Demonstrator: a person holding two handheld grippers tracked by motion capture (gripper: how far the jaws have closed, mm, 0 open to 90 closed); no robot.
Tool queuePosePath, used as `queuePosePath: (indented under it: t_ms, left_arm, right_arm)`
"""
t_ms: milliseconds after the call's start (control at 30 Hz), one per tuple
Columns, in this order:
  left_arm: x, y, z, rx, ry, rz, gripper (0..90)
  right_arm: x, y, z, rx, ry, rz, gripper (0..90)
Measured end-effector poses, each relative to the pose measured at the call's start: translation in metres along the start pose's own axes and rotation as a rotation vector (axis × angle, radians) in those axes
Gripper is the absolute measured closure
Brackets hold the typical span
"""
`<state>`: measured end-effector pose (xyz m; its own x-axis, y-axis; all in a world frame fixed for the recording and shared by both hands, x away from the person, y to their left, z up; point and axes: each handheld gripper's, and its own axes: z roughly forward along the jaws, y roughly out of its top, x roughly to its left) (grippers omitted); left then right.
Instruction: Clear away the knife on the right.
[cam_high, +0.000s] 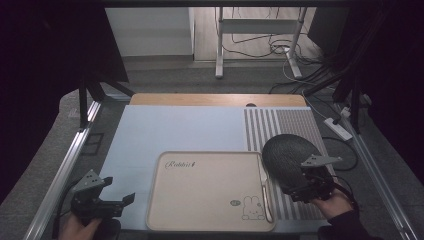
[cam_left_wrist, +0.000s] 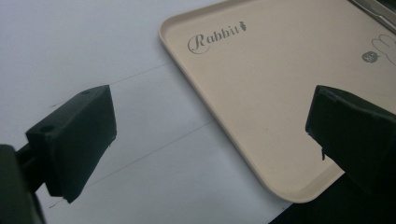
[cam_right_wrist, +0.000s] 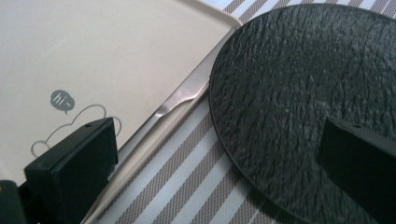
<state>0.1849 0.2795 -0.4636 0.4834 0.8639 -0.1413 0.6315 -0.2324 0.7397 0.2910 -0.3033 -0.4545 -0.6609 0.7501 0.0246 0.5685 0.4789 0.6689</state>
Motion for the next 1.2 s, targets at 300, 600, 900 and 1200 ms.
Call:
queuePosePath:
  t_ms: [300, 600, 900, 1200]
  left_arm:
    - [0.000, 0.000, 0.000, 0.001, 0.000, -0.003, 2.9]
    - [0.000, 0.000, 0.000, 0.002, 0.000, -0.006, 2.9]
    - [0.001, -0.001, 0.000, 0.002, 0.001, -0.008, 2.9]
    - [0.001, 0.000, 0.000, 0.003, 0.001, -0.008, 2.9]
  right_arm:
    - [0.003, -0.014, -0.014, -0.001, -0.005, 0.032, 0.0]
    - [0.003, -0.021, -0.030, -0.048, -0.038, 0.062, 0.0]
    - [0.006, -0.029, -0.043, -0.050, -0.084, 0.070, 0.0]
    - [0.005, -0.038, -0.055, -0.064, -0.094, 0.102, 0.0]
